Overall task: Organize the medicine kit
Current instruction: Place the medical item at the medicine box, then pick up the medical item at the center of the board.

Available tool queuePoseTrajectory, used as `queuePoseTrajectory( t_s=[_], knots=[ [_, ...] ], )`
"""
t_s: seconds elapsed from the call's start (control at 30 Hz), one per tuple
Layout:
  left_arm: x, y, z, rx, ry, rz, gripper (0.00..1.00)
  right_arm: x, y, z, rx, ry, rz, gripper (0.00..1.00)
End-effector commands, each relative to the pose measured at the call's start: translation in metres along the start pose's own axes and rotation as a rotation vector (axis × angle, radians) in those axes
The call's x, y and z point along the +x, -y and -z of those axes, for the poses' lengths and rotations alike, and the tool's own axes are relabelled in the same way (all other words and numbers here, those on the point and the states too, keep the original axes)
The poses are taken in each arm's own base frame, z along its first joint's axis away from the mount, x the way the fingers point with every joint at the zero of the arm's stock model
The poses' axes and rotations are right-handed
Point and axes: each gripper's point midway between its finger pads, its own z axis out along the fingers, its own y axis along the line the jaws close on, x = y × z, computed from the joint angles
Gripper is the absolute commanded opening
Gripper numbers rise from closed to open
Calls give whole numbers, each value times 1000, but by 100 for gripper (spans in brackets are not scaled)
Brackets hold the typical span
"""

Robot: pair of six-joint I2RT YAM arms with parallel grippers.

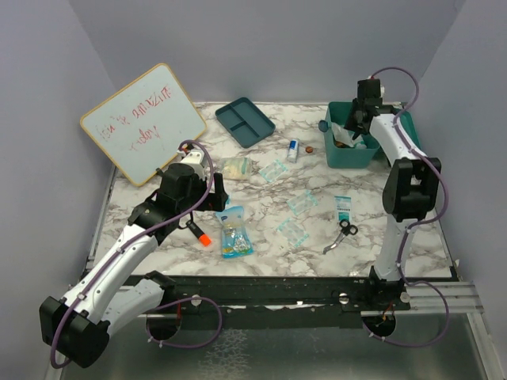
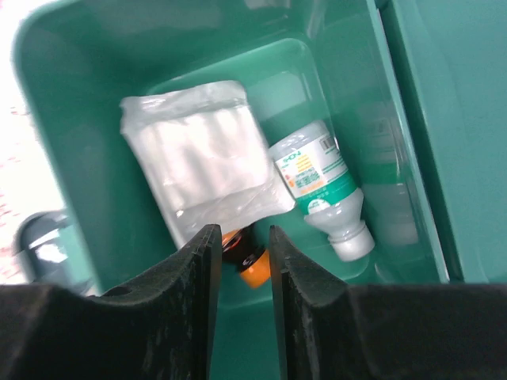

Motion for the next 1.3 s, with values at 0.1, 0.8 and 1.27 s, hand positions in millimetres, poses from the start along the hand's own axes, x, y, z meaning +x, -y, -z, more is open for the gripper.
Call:
queuePoseTrajectory(
  t_s=[0.1,0.8,1.27],
  knots=[
    [2,1,1,18,9,-15,99,-31,-22,84,-211,64,-6,40],
    [-39,-6,-69,-131,-61,32,87,54,-58,209,-695,39,-21,42],
    [-35,-65,-192,-170,-218,203,61,91,-45,233,-737,33,43,42]
  ],
)
